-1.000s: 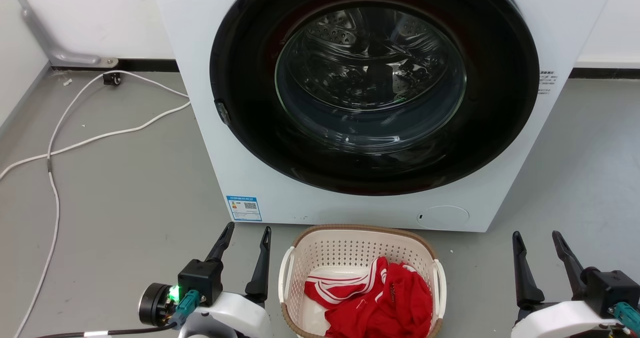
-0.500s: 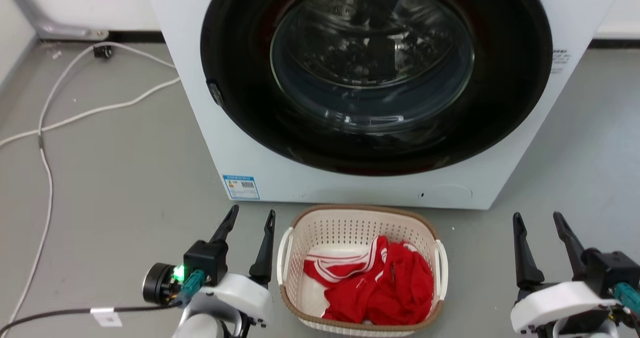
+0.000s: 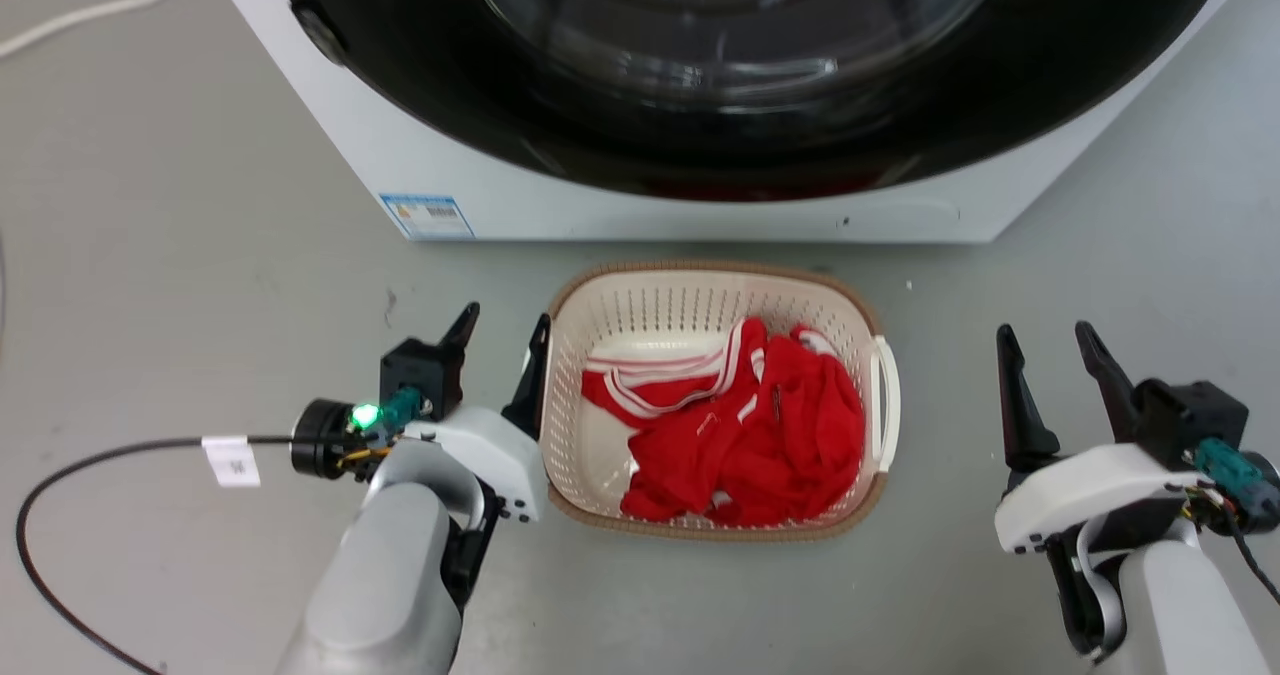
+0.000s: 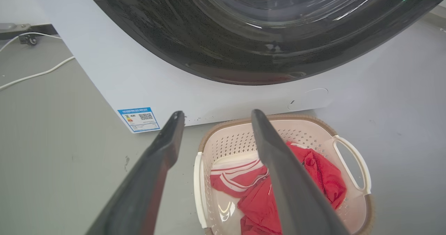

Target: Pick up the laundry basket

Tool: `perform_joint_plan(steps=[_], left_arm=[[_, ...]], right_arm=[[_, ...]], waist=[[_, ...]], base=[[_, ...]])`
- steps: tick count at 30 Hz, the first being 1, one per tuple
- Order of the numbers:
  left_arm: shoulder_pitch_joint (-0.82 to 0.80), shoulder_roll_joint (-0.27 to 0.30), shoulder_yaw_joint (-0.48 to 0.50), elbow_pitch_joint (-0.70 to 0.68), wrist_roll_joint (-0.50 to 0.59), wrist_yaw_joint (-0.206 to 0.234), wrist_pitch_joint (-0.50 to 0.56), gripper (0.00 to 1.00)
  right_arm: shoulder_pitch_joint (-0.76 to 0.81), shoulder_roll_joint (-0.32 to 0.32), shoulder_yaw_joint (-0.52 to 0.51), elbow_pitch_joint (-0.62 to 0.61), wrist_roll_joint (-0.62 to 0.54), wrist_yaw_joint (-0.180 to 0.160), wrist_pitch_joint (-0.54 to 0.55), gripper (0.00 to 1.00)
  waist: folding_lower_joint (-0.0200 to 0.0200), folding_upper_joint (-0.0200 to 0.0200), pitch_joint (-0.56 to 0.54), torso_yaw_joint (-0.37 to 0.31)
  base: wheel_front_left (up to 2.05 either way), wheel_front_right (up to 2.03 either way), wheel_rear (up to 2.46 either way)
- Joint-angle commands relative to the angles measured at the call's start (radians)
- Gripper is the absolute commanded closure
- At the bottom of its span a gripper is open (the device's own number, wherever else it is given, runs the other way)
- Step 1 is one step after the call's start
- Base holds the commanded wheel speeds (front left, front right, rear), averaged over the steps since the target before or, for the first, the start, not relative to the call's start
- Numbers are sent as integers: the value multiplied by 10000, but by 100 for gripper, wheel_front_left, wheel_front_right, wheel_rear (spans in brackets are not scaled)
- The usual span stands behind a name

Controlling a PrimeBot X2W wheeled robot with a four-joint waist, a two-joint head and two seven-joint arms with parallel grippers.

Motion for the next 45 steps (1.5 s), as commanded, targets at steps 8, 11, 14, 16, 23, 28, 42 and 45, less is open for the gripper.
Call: perform_joint_plan(steps=[8,11,14,16,23,28,42,45], left_arm=[[-1789,393,-78,1964,-395,-177,341,0],[-2311,528,-142,2579,-586,-219,528,0],[-2778,659,-260,3118,-766,-238,731,0],[-3095,770,-353,3452,-891,-240,849,0],[-4062,1093,-929,4163,-1658,-250,1406,0],[-4576,1312,-1293,4345,-2189,-249,1805,0],[-5778,1832,-3236,4514,-4430,-252,3959,100],[-5770,1874,-3511,4485,-4658,-252,3975,100]], right_arm=[[-1689,-269,703,1693,610,-7,-226,0],[-2271,-337,1014,2324,775,-7,-296,0],[-2866,-381,1334,2973,964,-7,-362,0],[-3262,-410,1559,3405,1069,-7,-412,0],[-4558,-323,2356,4917,1542,-7,-507,0],[-5287,-265,2862,5798,1847,-7,-441,0],[-7648,-225,5488,8112,4124,-7,924,100],[-7692,-339,5832,8092,4461,9,953,100]], waist=[[-2,0,2342,-548],[-2,0,2860,-670],[-2,0,3345,-790],[-2,0,3639,-864],[-2,0,4497,-1080],[-2,0,4876,-1146],[-2,0,5739,-1134],[-2,0,5711,-1118]], base=[[0,0,0],[0,0,0],[0,0,0],[0,0,0],[0,0,0],[0,0,0],[0,0,0],[0,0,0]])
